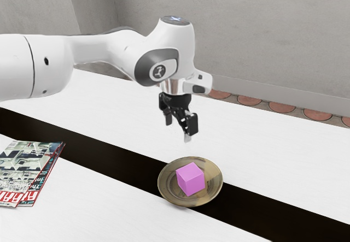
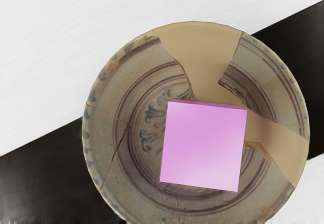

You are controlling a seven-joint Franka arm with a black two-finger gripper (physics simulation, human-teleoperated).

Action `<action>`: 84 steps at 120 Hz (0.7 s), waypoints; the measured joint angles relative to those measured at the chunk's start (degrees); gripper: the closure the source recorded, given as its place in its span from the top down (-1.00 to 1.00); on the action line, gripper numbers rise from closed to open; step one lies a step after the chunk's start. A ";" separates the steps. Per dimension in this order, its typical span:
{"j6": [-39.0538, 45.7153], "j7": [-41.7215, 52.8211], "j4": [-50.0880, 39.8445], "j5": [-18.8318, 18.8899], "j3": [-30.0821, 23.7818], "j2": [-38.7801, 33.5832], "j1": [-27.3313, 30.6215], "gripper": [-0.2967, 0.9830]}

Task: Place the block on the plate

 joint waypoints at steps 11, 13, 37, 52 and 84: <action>-0.88 -0.03 0.11 0.31 0.06 -1.09 0.94 0.54; -1.04 -0.03 0.13 0.39 0.12 -1.28 1.21 0.54; -3.34 0.04 2.14 0.98 1.94 -2.34 2.91 0.54; -5.50 0.09 4.24 1.08 3.60 -2.67 3.78 0.54; -11.13 0.41 10.75 0.23 6.83 -3.90 7.29 0.53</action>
